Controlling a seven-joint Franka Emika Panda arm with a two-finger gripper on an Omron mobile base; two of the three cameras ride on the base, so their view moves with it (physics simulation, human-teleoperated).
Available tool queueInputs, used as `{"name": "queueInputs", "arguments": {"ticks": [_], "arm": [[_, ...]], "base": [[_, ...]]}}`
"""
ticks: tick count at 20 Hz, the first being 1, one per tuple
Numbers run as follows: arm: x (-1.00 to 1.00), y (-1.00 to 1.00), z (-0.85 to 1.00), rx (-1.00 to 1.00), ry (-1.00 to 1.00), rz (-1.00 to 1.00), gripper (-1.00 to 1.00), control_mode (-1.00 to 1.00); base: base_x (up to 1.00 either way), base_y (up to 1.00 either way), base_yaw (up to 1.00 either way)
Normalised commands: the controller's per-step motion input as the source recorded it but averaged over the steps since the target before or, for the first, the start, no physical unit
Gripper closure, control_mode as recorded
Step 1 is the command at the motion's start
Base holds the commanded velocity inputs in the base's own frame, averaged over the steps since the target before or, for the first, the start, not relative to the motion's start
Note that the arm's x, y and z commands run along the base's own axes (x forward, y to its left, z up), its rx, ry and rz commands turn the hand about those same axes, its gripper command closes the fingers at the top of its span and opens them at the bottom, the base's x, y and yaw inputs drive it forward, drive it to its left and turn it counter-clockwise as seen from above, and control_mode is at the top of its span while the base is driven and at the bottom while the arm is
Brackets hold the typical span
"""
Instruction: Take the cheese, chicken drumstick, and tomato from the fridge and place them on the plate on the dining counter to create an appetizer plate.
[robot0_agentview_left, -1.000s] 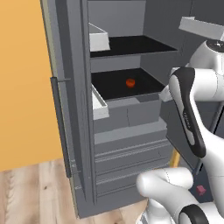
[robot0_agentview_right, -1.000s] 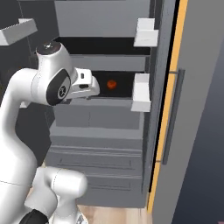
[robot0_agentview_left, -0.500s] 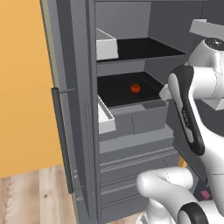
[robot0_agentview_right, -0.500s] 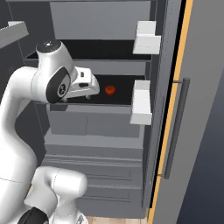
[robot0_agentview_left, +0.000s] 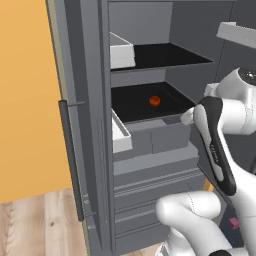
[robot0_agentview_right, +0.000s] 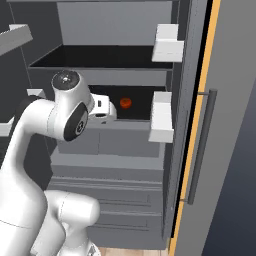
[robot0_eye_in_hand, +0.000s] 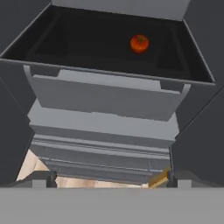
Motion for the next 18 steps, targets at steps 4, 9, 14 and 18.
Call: {"name": "queueInputs", "arguments": {"ticks": [4,9,14,18], "arm": [[0.54,0.00,0.00,0.12,-0.03,0.00,-1.00,-1.00],[0.70,0.00,0.03,0.09,0.06,0.00,-1.00,-1.00],[0.51,0.00,0.00,0.01,0.07,0.00,-1.00,-1.00],[0.49,0.00,0.00,0.00,0.07,0.00,-1.00,-1.00]], "base": [[0.00,0.00,0.00],[0.00,0.00,0.00],[0.00,0.00,0.00],[0.00,0.00,0.00]]}}
